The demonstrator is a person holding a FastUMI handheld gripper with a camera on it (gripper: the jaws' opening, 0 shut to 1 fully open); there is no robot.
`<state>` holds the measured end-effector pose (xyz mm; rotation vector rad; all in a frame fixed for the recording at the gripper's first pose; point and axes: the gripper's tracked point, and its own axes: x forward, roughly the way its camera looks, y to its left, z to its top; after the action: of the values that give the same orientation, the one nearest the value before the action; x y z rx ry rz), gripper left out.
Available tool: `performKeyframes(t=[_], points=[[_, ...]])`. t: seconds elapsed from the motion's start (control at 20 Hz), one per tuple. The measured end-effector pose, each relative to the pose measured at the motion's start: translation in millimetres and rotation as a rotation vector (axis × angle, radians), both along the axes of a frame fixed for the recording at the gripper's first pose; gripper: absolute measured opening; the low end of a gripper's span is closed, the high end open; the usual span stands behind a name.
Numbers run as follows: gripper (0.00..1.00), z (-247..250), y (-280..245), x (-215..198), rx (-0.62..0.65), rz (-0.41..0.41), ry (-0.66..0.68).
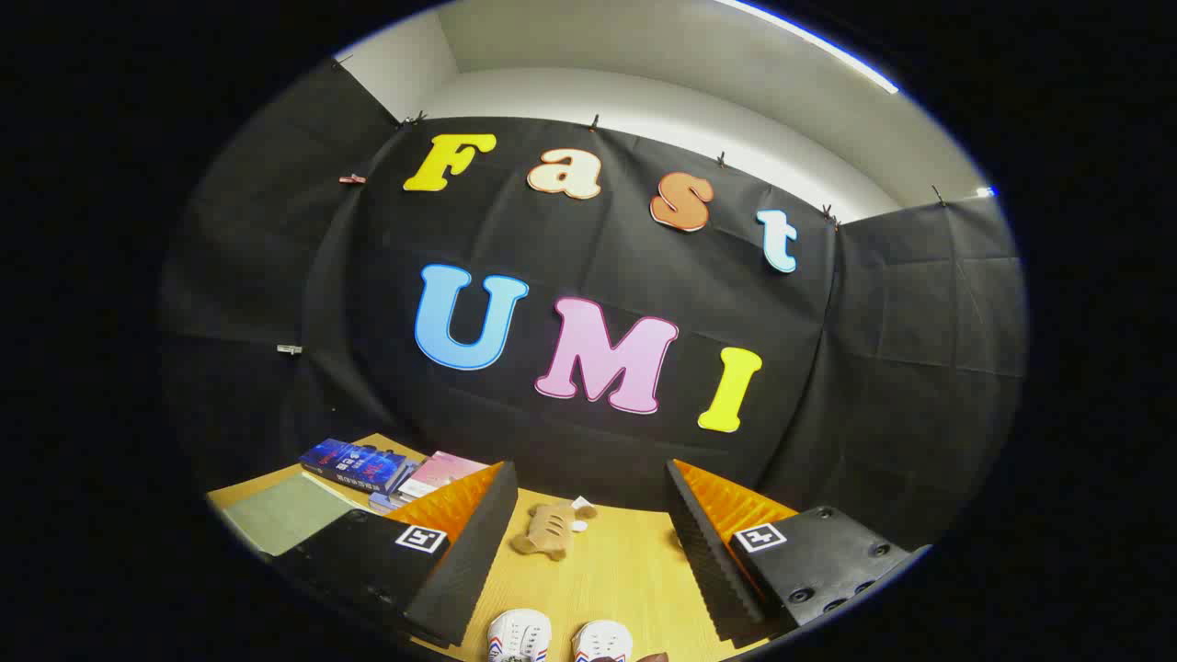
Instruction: Open the storage box then place both shoes into the box .Put the left shoe in first, then the right shoe, with the right side of both shoes facing outward in a uniform manner.
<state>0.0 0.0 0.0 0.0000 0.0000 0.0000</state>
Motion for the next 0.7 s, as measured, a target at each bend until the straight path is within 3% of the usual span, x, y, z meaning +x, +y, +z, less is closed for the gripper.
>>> performKeyframes(t=[0.25, 0.7], points=[[0.97, -7, -5, 4, 0.050, -0.006, 0.020], [0.97, -18, 4, 5, -0.007, 0.005, 0.042]])
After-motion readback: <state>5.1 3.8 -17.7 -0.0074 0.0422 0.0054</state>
